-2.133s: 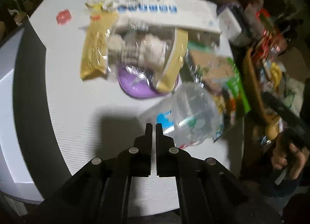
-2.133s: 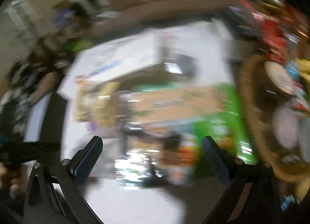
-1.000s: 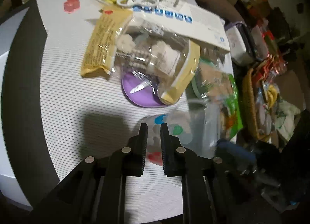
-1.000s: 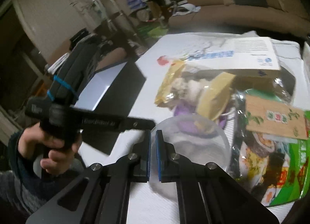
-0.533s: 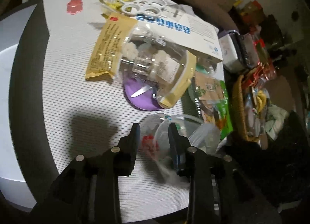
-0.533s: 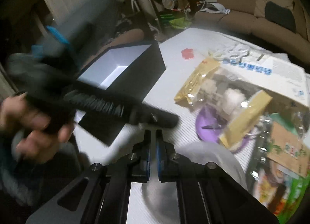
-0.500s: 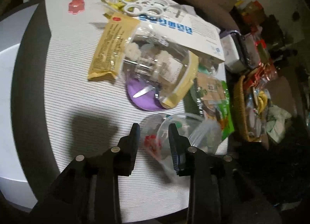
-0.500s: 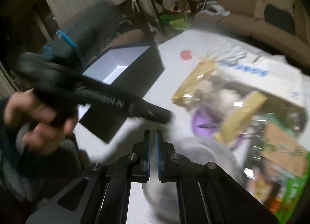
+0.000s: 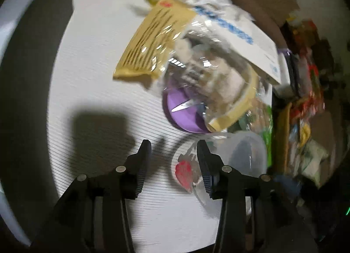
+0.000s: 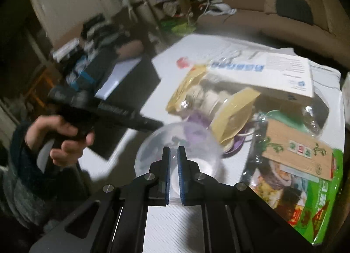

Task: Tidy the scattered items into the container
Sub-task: 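Move the left tool to the clear plastic container and close on it, then lift the clear container with the left tool while the right tool nears the seaweed bag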

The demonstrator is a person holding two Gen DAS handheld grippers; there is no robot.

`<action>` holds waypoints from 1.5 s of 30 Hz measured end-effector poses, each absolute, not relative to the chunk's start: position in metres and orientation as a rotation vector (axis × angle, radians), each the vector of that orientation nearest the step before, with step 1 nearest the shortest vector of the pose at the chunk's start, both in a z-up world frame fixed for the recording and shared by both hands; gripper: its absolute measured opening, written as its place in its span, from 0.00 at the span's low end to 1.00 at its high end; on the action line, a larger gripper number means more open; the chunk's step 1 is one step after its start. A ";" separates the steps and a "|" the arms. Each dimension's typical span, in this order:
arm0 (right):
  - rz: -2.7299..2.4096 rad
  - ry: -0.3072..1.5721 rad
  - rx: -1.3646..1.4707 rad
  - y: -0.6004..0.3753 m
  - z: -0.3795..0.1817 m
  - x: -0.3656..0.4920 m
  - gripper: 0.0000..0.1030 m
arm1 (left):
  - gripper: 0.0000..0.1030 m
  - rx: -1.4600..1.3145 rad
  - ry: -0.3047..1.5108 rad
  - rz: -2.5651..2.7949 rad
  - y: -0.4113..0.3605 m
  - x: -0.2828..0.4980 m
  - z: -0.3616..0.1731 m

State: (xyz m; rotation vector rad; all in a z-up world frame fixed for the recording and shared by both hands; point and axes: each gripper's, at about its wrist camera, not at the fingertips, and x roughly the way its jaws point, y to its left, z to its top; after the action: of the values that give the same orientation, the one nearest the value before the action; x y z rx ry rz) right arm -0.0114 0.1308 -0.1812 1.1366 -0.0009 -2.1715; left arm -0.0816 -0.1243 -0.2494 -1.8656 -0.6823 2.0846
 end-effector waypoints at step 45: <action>-2.147 0.043 1.151 0.120 -0.198 -0.004 0.03 | 0.00 -1.571 -1.547 1.582 -0.157 -0.062 -0.275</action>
State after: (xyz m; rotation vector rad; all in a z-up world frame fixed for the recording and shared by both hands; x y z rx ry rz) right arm -0.0042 0.1198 -0.1976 1.1515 0.0435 -2.1473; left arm -0.0623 -0.1567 -0.2751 -1.5714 -1.5471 1.5818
